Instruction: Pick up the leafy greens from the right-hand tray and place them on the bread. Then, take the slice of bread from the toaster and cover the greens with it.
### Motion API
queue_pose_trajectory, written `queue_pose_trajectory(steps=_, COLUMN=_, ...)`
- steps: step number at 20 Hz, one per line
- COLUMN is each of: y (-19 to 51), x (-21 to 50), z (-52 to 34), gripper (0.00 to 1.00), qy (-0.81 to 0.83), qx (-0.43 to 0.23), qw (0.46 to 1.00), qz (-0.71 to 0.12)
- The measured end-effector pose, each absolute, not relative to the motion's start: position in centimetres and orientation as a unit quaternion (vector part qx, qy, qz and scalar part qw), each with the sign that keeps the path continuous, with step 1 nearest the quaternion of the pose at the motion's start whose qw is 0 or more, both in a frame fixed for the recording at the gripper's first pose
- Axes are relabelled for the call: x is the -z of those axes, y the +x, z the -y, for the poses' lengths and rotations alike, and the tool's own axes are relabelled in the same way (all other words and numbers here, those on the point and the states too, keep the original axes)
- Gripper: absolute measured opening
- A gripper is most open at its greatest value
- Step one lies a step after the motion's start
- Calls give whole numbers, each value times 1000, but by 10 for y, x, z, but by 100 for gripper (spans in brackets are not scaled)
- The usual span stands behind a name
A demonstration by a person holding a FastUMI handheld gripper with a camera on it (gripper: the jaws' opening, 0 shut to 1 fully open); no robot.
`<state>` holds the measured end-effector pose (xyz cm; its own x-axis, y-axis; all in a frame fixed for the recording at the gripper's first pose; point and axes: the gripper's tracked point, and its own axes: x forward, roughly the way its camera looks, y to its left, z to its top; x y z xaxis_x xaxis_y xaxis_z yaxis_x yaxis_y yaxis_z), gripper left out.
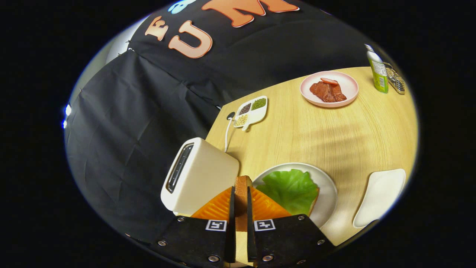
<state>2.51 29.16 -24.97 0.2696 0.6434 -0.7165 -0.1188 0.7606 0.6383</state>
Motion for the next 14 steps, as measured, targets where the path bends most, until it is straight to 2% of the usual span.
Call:
queue_pose_trajectory(steps=8, y=24, x=286, z=-252, gripper=13, qy=232, qx=-219, qw=774, qz=-547)
queue_pose_trajectory(steps=14, y=21, x=303, z=-227, gripper=30, qy=146, qx=-208, qw=811, qz=-527)
